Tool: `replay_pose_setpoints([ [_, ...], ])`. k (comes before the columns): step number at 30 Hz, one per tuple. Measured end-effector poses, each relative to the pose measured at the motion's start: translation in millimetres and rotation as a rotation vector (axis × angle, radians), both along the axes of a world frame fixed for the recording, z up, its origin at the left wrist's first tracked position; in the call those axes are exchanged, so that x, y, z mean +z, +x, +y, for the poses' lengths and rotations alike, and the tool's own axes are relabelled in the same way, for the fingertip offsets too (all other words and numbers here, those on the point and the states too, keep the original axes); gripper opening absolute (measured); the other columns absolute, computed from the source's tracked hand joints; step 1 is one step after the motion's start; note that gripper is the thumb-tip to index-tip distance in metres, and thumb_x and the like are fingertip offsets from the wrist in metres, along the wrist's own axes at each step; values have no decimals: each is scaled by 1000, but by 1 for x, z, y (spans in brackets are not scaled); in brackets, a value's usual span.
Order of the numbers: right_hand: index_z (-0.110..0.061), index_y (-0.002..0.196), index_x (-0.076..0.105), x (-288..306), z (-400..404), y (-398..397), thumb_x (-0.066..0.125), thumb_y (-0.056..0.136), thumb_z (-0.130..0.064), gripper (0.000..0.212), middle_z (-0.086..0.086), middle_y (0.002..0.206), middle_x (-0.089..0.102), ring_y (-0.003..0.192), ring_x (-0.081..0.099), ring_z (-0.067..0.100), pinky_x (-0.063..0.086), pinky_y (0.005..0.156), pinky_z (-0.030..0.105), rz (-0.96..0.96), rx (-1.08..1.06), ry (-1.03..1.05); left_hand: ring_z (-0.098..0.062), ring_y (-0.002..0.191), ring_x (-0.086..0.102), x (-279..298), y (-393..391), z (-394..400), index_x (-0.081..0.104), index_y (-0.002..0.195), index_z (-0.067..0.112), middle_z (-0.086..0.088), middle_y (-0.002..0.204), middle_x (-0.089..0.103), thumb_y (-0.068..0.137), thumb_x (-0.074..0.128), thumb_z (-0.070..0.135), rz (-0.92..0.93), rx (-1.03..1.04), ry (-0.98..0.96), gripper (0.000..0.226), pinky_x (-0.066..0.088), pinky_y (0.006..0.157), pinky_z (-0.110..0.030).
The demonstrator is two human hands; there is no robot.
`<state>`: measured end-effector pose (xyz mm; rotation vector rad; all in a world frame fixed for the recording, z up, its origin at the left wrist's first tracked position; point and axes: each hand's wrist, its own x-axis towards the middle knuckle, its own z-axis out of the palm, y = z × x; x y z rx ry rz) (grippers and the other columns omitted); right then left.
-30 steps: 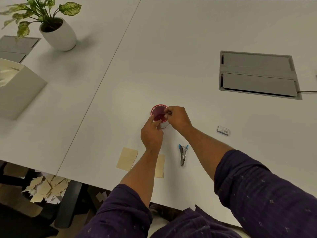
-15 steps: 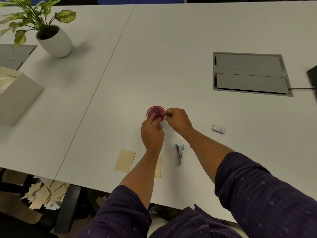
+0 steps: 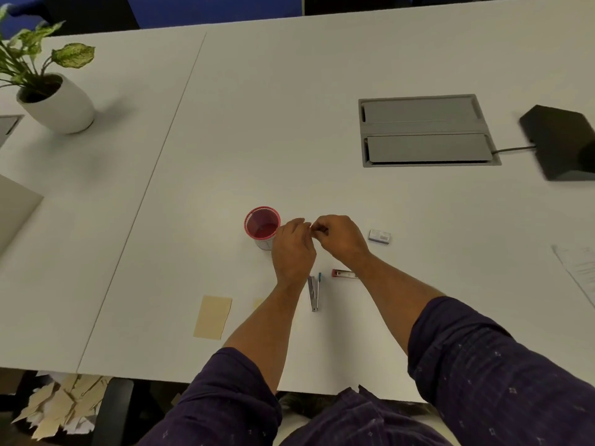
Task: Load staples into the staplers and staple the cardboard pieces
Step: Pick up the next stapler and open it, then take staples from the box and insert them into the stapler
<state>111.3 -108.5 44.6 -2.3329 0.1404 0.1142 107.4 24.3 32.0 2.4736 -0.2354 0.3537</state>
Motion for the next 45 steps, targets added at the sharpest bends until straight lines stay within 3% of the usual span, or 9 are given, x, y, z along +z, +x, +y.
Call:
replay_pose_setpoints([
  [6, -13, 103, 76, -11, -39, -15, 63, 96, -9, 16, 2, 103, 75, 96, 68, 20, 55, 88, 40, 64, -48, -18, -19, 110, 65, -10, -4, -34, 69, 121, 17, 1, 124, 69, 100, 54, 22, 266, -102, -40, 27, 55, 90, -38],
  [12, -16, 115, 73, -26, -74, -26, 54, 93, 3, 34, -2, 118, 71, 108, 66, 16, 52, 93, 32, 113, -133, -101, -19, 116, 63, -14, 4, -64, 64, 131, 18, 0, 134, 63, 99, 55, 24, 465, -140, -30, 34, 51, 99, -38],
  [18, -21, 126, 66, -40, -97, -32, 60, 95, -10, 34, -5, 130, 65, 119, 62, 16, 48, 96, 33, 181, -235, -151, -21, 125, 57, -27, 18, -88, 53, 142, 20, -1, 144, 54, 96, 59, 24, 620, -238, 70, 46, 46, 105, -37],
  [23, -19, 136, 61, -45, -107, -35, 56, 92, -3, 47, -1, 135, 62, 123, 60, 21, 51, 99, 37, 267, -259, -165, -21, 140, 39, -43, 23, -101, 41, 149, 16, -5, 152, 42, 96, 61, 23, 665, -333, 148, 57, 35, 111, -33],
  [30, -18, 131, 62, -54, -112, -32, 52, 92, -5, 42, 4, 129, 59, 117, 59, 26, 51, 89, 38, 255, -296, -205, -25, 141, 38, -56, 25, -114, 39, 150, 14, -8, 155, 36, 94, 63, 22, 689, -390, 189, 62, 36, 113, -38],
  [33, -15, 120, 67, -56, -113, -29, 55, 92, -7, 31, 7, 120, 59, 108, 61, 27, 53, 80, 38, 273, -343, -255, -25, 140, 40, -57, 23, -119, 40, 150, 14, -7, 154, 36, 93, 65, 19, 682, -408, 175, 62, 37, 113, -39],
  [36, -14, 105, 71, -61, -114, -28, 57, 92, -8, 20, 4, 111, 58, 97, 64, 26, 50, 71, 32, 280, -377, -199, -27, 137, 42, -56, 21, -124, 41, 149, 14, -8, 154, 37, 92, 64, 16, 670, -426, 166, 62, 38, 112, -40],
  [40, -16, 111, 67, -68, -114, -28, 60, 93, -12, 20, -8, 104, 61, 95, 64, 18, 44, 72, 26, 256, -405, -7, -28, 132, 47, -56, 18, -128, 44, 148, 14, -9, 149, 41, 91, 64, 13, 669, -424, 126, 60, 43, 107, -39],
  [45, -21, 109, 72, -73, -115, -31, 64, 88, -2, 29, -7, 112, 63, 97, 62, 14, 52, 87, 29, 236, -204, 22, -27, 106, 59, -58, 15, -117, 61, 129, 16, -9, 127, 48, 86, 64, 6, 606, -376, 127, 44, 54, 86, -38],
])
